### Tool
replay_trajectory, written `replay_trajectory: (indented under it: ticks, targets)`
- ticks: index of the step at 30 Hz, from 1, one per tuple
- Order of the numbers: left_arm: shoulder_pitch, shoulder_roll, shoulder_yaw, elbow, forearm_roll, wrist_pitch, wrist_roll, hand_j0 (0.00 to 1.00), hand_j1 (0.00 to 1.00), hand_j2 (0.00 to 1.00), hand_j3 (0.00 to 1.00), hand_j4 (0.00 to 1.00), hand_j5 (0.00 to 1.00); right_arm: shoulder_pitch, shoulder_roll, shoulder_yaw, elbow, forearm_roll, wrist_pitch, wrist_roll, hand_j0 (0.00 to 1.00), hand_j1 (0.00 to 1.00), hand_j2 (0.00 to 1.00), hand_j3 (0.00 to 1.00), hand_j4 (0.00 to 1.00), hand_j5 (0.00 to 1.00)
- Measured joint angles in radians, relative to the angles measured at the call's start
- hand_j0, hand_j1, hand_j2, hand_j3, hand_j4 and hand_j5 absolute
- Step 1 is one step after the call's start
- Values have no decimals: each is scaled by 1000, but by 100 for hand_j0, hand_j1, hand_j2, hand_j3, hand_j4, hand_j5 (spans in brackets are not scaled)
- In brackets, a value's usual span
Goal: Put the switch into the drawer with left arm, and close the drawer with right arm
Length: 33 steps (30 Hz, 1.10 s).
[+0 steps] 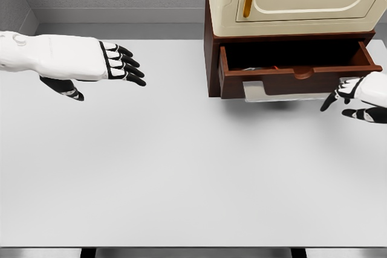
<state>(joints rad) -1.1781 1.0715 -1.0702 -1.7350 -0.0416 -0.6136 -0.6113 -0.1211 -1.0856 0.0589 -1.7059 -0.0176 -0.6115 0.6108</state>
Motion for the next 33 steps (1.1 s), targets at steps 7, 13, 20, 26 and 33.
replay_trajectory:
  ticks: [7,13,20,26,33]
  targets:
    - [0,0,0,0,0,0,0,100,100,100,100,100,100,-57,48,51,23,-77,49,-20,60,60,60,60,60,60]
    - [0,1,0,1,3,0,0,100,100,100,100,100,100,-138,57,73,46,-23,21,-8,61,61,61,61,61,61]
    - [0,2,0,5,13,0,0,100,100,100,100,100,100,-203,48,69,57,30,0,0,67,67,67,67,67,67]
    - [0,4,1,11,18,0,0,100,100,100,100,100,100,78,-3,-77,40,-12,8,-8,60,60,60,60,60,60]
    - [8,9,1,12,28,0,0,100,100,100,100,100,100,233,-8,-373,4,23,-2,0,57,57,57,57,57,57]
